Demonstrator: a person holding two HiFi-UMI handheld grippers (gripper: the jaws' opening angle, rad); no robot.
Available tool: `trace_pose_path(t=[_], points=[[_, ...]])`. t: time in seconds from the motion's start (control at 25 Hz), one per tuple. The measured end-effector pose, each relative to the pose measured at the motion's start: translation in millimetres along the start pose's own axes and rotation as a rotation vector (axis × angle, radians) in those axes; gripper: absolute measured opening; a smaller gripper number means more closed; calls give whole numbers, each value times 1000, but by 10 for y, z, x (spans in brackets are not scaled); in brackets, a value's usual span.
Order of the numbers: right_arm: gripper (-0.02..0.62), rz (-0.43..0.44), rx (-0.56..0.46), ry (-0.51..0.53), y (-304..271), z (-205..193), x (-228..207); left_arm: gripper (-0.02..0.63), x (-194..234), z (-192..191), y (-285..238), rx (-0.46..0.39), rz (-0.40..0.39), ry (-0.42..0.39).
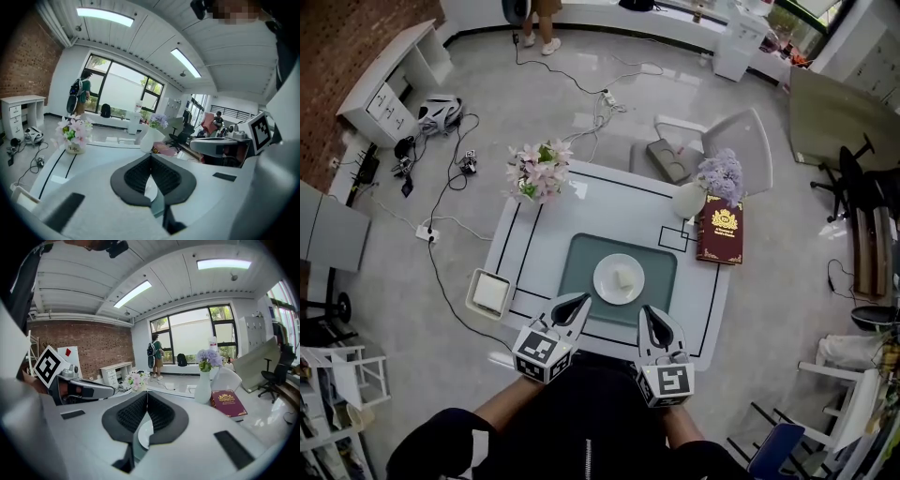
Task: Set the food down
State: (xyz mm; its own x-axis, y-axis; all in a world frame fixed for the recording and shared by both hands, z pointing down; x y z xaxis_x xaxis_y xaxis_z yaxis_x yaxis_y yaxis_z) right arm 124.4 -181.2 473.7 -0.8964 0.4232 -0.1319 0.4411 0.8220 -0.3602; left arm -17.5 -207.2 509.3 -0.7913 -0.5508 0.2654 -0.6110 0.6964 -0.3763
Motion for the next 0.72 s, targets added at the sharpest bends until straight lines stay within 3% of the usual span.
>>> trace_pose_path(t=[0.24,0.72], points=[[9,-20,-70,5,168,49,22,5,-149,162,82,-47,-30,-98],[9,-66,-44,-10,285,54,-5,5,-327,118,21,-22,-73,-126]])
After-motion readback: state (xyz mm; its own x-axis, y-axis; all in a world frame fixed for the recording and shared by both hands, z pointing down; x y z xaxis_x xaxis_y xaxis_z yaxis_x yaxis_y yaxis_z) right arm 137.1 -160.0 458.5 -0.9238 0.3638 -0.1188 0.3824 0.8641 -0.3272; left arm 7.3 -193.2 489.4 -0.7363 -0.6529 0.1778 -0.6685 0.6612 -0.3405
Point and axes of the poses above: the fingertips, and each gripper's own axes: y backward along the fingers, x to its left, z out of its top, the point moved 3 cm from there along y, backward along the fingers, and after that the axes turned 6 degrees about z, right-handed, at the moved point
